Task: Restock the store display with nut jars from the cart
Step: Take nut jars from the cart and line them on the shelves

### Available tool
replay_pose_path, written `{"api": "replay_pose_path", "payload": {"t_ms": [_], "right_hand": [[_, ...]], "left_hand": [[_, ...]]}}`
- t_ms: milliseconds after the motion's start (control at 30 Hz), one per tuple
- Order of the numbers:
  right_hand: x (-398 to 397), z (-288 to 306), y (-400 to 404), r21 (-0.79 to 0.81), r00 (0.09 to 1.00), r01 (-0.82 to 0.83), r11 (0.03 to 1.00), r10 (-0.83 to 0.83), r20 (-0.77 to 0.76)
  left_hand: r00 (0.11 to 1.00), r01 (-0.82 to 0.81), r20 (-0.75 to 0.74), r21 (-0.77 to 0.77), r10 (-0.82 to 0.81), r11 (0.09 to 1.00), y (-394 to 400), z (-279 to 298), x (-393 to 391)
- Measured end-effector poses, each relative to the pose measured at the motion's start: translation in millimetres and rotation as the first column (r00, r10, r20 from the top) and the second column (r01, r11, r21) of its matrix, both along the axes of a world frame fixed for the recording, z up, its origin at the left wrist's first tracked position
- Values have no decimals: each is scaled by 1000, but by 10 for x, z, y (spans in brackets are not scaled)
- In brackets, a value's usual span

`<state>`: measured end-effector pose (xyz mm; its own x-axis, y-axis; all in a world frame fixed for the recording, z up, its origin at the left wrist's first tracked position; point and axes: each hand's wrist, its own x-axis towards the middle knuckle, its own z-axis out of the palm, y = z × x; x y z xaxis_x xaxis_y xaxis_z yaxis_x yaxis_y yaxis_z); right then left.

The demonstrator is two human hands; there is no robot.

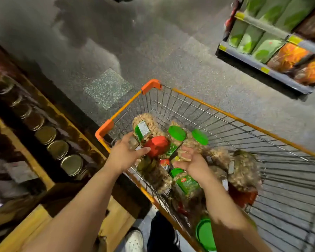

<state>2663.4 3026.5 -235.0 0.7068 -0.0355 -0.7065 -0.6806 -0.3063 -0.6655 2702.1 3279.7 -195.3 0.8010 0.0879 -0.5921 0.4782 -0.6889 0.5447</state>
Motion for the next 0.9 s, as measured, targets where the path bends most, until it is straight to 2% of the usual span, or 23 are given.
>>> {"api": "replay_pose_path", "payload": {"t_ms": [267,533,733,900], "right_hand": [[474,-833,111,2,985,-170,985,170,20],[706,-1246,259,49,974,-189,981,181,134],[770,-1445,313,11,966,-136,991,130,225],[673,-1555,430,101,972,-58,993,33,231]], "left_hand": [[988,-120,-90,23,122,992,-155,-711,445],[985,-97,-134,65,105,993,-335,-1112,761],[983,-115,-138,20,117,993,-408,-1280,859],[986,-123,-114,18,125,992,-442,-1340,853]]}}
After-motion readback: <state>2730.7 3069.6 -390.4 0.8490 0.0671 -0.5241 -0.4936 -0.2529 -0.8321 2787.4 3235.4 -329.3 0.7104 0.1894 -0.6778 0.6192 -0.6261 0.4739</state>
